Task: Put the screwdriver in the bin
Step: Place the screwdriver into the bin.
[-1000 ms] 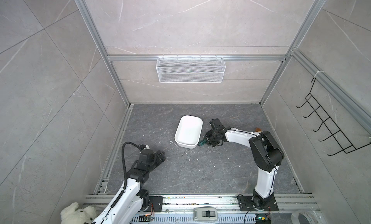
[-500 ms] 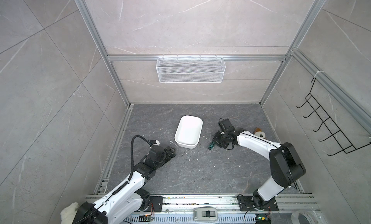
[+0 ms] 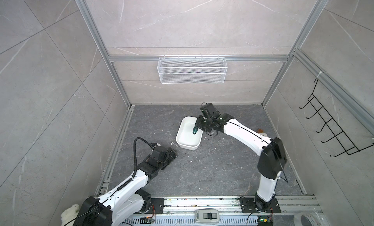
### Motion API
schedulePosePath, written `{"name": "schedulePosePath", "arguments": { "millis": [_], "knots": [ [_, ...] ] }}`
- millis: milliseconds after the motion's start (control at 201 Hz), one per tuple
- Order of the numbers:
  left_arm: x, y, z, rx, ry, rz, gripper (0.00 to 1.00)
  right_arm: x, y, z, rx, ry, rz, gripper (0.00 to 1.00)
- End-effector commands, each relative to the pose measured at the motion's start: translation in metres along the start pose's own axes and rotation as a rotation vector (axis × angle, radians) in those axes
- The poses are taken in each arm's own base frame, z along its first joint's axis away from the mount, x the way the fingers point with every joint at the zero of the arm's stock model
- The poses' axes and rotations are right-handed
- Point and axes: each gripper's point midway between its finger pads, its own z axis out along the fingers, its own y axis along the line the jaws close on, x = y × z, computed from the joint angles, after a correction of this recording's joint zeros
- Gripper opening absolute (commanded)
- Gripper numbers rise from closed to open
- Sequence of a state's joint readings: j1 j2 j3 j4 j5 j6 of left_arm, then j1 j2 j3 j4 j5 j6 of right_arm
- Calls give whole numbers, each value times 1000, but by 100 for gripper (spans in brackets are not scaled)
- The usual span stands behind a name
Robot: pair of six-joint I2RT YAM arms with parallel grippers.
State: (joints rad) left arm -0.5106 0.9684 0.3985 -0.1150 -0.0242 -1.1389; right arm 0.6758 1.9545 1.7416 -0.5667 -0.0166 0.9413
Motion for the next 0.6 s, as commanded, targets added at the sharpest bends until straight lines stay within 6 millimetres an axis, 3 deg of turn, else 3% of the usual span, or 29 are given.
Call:
{"name": "schedulePosePath", "arguments": {
  "millis": [0,110,199,592],
  "knots": [
    [-1,-7,-6,5,9,-24,88,35,-3,49,91,130,-52,10],
    [0,-7,-9,5,15,-19,89,59,7,86,100,231,-71,12],
    [-2,-7,-12,1,8,-9,88,69,13,99,121,288,-92,12],
    [-5,-8,-18,13,-15,-4,89,81,2,112,202,318,-125,19]
  ]
}}
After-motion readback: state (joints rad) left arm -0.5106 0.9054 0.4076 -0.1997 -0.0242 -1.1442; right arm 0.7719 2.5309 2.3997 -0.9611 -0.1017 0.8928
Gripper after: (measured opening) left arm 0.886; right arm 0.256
